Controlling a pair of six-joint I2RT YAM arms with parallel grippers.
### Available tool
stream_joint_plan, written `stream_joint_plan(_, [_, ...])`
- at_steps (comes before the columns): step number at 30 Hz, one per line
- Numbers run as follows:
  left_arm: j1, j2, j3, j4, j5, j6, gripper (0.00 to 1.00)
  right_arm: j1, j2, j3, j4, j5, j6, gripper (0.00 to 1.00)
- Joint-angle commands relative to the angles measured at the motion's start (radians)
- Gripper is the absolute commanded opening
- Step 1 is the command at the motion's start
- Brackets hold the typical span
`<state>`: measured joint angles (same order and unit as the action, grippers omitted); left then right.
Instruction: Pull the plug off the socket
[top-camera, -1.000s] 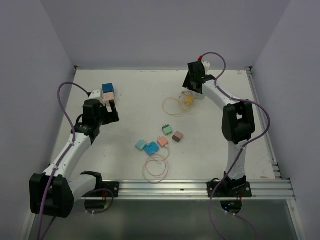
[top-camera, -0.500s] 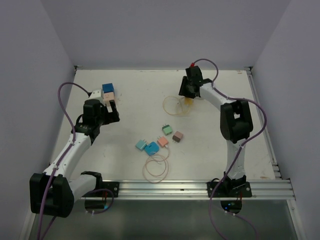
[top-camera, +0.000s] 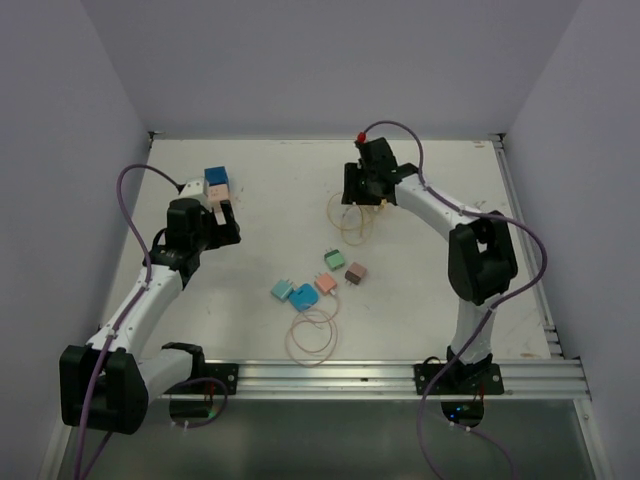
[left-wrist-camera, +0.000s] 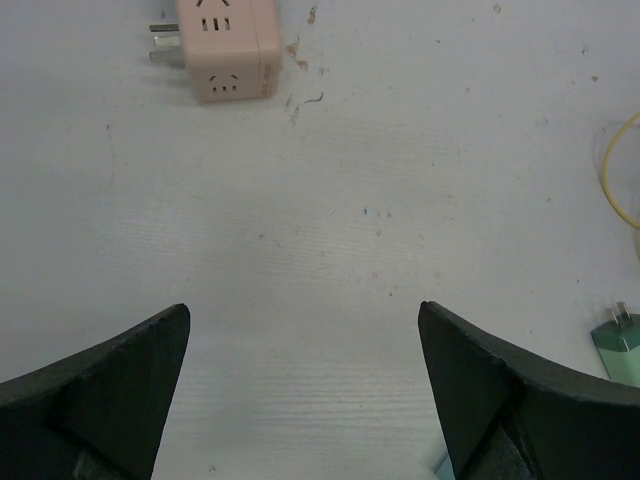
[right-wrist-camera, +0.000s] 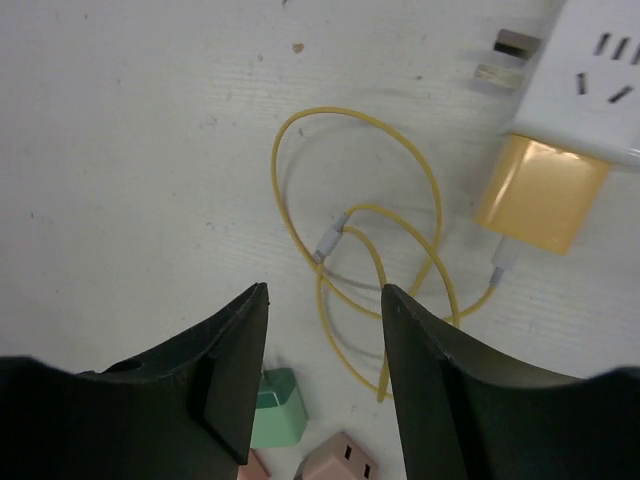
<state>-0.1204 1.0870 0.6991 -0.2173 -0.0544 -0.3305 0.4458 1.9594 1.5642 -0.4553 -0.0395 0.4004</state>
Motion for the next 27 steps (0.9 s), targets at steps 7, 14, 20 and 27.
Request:
stream_joint_plan(7, [-0.005, 0.002, 0.023, 0.053, 0.014, -0.005, 1.0, -0.018, -0.087, 0.011, -0.002, 0.418, 0.066, 0.8])
stream_joint_plan(14, [-0.004, 0.007, 0.023, 0.053, 0.013, -0.005, 1.0, -0.038, 0.025, 0.106, -0.022, 0.464, 0.114, 0.85])
stream_joint_plan(20, [-0.004, 0.013, 0.025, 0.052, 0.016, -0.005, 1.0, -0.055, 0.116, 0.178, -0.034, 0.467, 0.106, 0.85])
stream_joint_plan(27, [-0.004, 0.02, 0.027, 0.052, 0.024, -0.005, 1.0, -0.078, 0.154, 0.177, -0.005, 0.46, 0.092, 0.82])
